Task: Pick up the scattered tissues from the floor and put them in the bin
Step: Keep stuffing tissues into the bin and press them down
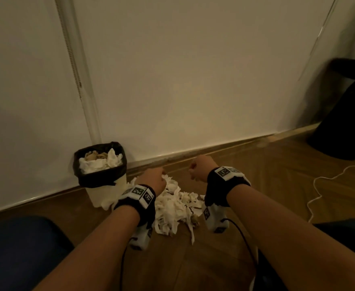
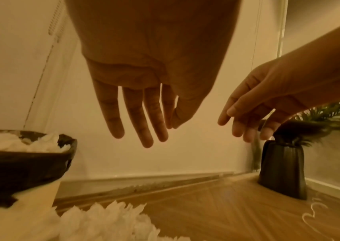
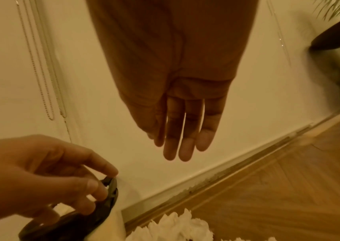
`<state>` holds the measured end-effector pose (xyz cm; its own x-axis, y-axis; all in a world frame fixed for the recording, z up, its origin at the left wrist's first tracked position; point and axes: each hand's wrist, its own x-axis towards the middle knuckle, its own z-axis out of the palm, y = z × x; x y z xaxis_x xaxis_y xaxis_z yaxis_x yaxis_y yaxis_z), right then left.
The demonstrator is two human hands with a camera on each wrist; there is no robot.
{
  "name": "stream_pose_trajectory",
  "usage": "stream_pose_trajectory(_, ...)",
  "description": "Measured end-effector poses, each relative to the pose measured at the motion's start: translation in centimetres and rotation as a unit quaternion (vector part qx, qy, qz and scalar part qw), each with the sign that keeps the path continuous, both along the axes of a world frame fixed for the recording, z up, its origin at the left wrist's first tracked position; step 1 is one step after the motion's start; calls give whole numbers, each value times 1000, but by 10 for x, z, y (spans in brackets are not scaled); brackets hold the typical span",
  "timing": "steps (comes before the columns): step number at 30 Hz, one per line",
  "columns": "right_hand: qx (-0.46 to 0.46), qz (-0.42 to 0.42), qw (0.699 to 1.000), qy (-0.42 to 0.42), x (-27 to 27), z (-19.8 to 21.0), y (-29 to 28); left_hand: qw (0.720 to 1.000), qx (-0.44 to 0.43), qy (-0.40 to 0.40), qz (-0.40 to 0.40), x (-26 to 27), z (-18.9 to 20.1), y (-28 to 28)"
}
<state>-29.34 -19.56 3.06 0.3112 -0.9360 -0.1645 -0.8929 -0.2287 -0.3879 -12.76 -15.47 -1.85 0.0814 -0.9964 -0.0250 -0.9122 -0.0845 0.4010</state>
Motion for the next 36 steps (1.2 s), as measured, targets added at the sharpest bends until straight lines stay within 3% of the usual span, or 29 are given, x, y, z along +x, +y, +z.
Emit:
stream_pose_trajectory(6,76,-32,997,2,-17,-81,-29,997,78,14,13,-21,-75,-19)
stream_pose_trajectory(11,138,-77,987,20,-29,-145,-51,990,132,22,-48,-53,-139,-26)
stream_pose_trajectory(20,200,-72,974,79,-35,-226,-81,975,182,7,-128,-87,-241,-34)
stream_pose_trajectory(31,248,-39,959,132,-20,-283,-97,955,225,-72,-178,-98,-272,-60)
stream_pose_trajectory(36,255,-20,957,139,-19,-305,-95,952,262,-39,-152,-91,-283,-63)
